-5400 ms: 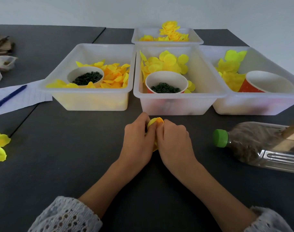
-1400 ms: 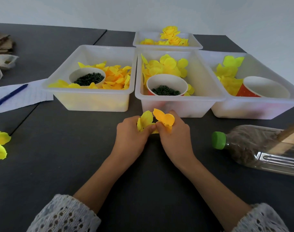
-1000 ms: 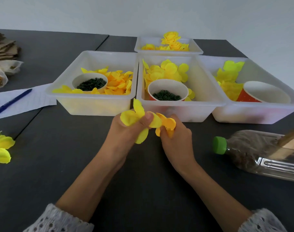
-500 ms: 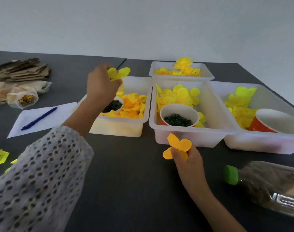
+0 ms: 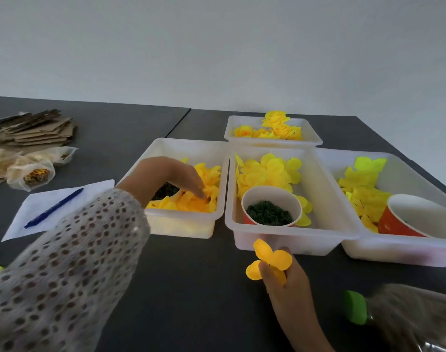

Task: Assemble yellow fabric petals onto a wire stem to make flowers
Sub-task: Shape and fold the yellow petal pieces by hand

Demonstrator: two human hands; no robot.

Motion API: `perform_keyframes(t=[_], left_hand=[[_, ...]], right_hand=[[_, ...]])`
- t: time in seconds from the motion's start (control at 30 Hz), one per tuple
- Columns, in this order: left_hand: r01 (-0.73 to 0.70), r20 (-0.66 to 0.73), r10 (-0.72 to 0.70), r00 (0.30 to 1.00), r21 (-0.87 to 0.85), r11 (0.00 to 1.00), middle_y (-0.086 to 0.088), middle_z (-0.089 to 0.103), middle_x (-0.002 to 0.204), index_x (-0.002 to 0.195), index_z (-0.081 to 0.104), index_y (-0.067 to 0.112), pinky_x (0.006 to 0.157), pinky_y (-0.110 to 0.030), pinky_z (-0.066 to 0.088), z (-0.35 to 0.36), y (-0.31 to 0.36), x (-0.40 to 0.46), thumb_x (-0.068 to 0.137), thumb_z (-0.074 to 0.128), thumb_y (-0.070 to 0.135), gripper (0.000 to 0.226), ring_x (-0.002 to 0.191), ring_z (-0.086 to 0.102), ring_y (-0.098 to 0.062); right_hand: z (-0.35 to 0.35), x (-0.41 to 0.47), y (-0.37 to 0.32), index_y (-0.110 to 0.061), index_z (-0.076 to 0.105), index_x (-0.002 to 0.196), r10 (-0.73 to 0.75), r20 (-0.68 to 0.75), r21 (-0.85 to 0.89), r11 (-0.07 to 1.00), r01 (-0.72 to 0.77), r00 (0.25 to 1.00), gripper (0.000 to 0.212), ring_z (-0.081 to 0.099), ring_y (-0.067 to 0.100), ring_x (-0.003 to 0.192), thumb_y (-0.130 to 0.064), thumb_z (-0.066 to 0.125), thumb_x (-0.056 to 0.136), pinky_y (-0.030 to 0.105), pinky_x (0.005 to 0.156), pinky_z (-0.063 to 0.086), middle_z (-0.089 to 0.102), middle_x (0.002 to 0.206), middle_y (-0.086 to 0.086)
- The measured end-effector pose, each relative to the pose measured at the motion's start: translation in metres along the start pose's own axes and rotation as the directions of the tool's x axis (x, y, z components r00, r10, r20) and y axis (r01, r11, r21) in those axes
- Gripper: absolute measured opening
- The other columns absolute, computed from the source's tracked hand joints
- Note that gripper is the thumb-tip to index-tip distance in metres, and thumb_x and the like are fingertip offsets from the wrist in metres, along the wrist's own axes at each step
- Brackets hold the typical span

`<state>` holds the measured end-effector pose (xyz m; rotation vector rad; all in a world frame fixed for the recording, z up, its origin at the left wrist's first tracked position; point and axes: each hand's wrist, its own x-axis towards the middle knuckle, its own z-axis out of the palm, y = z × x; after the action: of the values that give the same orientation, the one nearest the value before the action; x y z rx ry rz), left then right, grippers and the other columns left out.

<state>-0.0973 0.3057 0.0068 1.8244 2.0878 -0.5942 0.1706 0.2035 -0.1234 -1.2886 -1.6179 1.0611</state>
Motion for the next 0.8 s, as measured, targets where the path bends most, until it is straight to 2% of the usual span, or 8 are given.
perform_keyframes(t=[0.13,0.23,0.33,0.4,0.5,0.57,0.63,0.8], left_hand=[[-0.129,0.069,0.133,0.989,-0.053,0.990,0.010,0.028,0.158,0.147,0.038,0.036,0.120,-0.043,0.016,-0.006,-0.009,-0.027,0.097,0.046,0.053,0.053,0.146,0.024,-0.017],[-0.319,-0.173,0.274,0.946,-0.344,0.883,0.015,0.037,0.152,0.140,0.048,0.038,0.117,-0.032,0.021,-0.006,-0.026,-0.052,0.101,0.047,0.038,0.040,0.142,0.032,-0.009],[-0.490,-0.418,0.286,0.862,-0.548,0.678,0.011,0.053,0.141,0.135,0.055,0.032,0.113,-0.027,0.031,-0.003,-0.038,-0.076,0.101,0.048,0.027,0.036,0.132,0.045,-0.004],[-0.555,-0.540,0.215,0.814,-0.612,0.564,0.003,0.064,0.128,0.131,0.059,0.026,0.102,-0.018,0.042,0.004,-0.040,-0.088,0.099,0.050,0.024,0.034,0.119,0.057,-0.002],[-0.606,-0.628,0.110,0.770,-0.667,0.434,0.001,0.071,0.113,0.123,0.066,0.018,0.075,-0.001,0.043,0.013,-0.037,-0.098,0.098,0.053,0.017,0.028,0.103,0.064,0.001],[-0.602,-0.634,0.075,0.770,-0.682,0.416,0.005,0.072,0.109,0.118,0.068,0.020,0.072,0.000,0.041,0.019,-0.038,-0.101,0.098,0.054,0.018,0.025,0.101,0.065,0.002],[-0.603,-0.640,0.066,0.766,-0.678,0.421,0.008,0.073,0.106,0.114,0.069,0.022,0.074,-0.002,0.041,0.024,-0.041,-0.102,0.098,0.054,0.018,0.023,0.101,0.065,0.002],[-0.607,-0.653,0.071,0.754,-0.653,0.454,0.008,0.074,0.097,0.107,0.071,0.022,0.077,-0.010,0.042,0.029,-0.035,-0.094,0.098,0.054,0.017,0.020,0.098,0.067,-0.006]], right_hand=[[-0.007,-0.009,-0.016,-0.023,0.054,0.084,0.005,0.052,0.053,0.999,-0.007,0.999,0.016,0.054,0.011,0.063,-0.011,0.063,0.090,0.025,0.060,0.043,0.059,0.063,-0.008],[-0.008,-0.007,-0.049,-0.019,0.057,0.088,-0.049,0.036,-0.037,0.998,0.050,0.998,0.010,0.053,0.014,0.053,-0.016,0.066,0.087,0.028,0.050,0.043,0.053,0.060,0.001],[-0.004,0.027,-0.109,-0.012,0.059,0.067,-0.240,-0.051,0.001,0.971,0.240,0.970,0.014,0.052,0.016,0.040,-0.016,0.065,0.080,0.023,0.038,0.043,0.055,0.048,0.000],[0.012,0.065,-0.142,-0.011,0.051,0.061,-0.129,0.110,0.105,0.987,0.118,0.985,0.028,0.043,0.017,0.040,-0.011,0.058,0.088,0.024,0.041,0.037,0.048,0.047,0.001],[0.044,0.125,-0.172,-0.005,0.052,0.099,0.097,0.304,0.247,0.953,-0.177,0.948,0.017,0.048,0.021,0.050,-0.020,0.059,0.095,0.029,0.050,0.042,0.052,0.068,0.014],[0.060,0.145,-0.181,-0.014,0.021,0.140,0.171,0.383,0.276,0.917,-0.289,0.908,0.063,0.065,0.031,0.071,-0.032,0.060,0.095,0.034,0.064,0.056,0.058,0.093,0.020],[0.064,0.149,-0.180,-0.018,0.001,0.145,0.181,0.346,0.195,0.946,-0.260,0.920,0.076,0.069,0.035,0.089,-0.036,0.056,0.096,0.038,0.080,0.058,0.056,0.113,0.020],[0.035,0.088,-0.147,-0.021,0.051,0.112,-0.097,0.219,0.068,0.994,0.084,0.971,0.017,0.068,0.018,0.064,-0.023,0.051,0.095,0.029,0.063,0.054,0.066,0.101,0.012]])
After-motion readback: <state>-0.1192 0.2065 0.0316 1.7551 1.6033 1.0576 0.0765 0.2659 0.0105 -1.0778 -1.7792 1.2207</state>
